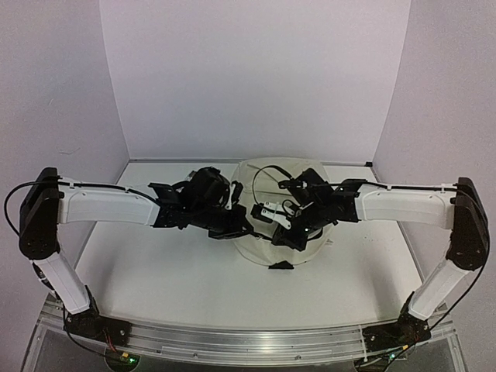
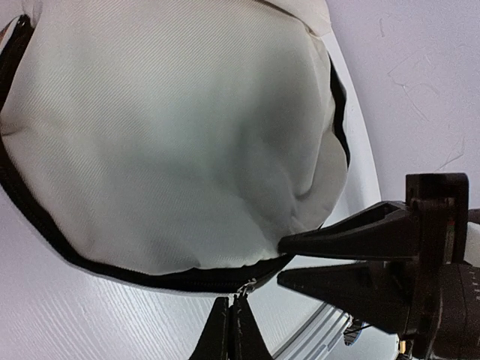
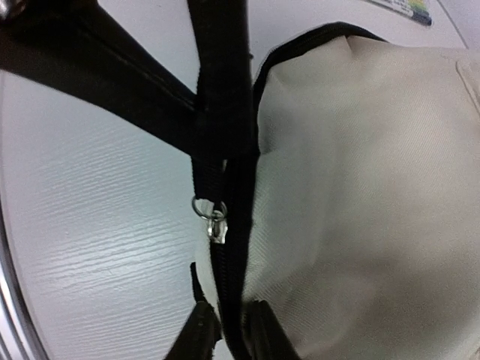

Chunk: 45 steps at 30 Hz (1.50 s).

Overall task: Pack the student bag
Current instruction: Zip the student bag at the center of the board.

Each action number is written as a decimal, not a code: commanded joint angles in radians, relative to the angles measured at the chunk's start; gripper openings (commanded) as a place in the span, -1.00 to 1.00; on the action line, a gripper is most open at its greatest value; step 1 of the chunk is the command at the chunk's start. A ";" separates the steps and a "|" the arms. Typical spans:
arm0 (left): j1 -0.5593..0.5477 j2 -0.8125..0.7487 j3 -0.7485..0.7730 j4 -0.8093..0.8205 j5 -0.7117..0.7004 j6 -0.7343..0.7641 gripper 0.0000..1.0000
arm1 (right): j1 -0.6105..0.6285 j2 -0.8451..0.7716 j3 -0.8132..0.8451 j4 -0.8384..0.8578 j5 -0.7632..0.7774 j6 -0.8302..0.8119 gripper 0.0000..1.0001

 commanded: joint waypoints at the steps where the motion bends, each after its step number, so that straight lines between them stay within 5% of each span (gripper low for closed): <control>1: 0.025 -0.091 -0.030 0.051 -0.042 -0.022 -1.00 | 0.001 -0.039 -0.043 0.004 0.116 -0.023 -1.00; 18: 0.117 -0.155 -0.072 -0.020 -0.129 -0.018 -1.00 | 0.000 -0.410 -0.332 -0.107 0.220 -0.186 -1.00; 24: 0.112 -0.125 -0.052 0.025 -0.004 0.004 -1.00 | -0.013 -0.528 -0.371 -0.176 0.170 -0.270 -1.00; 26: 0.106 -0.089 -0.027 0.054 0.061 0.006 -0.99 | -0.013 -0.489 -0.289 -0.187 0.112 -0.214 -0.56; 28: 0.092 -0.064 -0.003 0.088 0.103 0.009 -1.00 | -0.009 -0.418 -0.196 -0.192 0.074 -0.148 0.13; 30: 0.085 -0.044 0.018 0.098 0.129 0.012 -1.00 | -0.006 -0.359 -0.122 -0.188 0.038 -0.098 0.30; 45: 0.082 -0.094 -0.018 0.150 0.157 -0.021 -1.00 | 0.126 -0.088 0.013 0.081 -0.002 0.111 0.00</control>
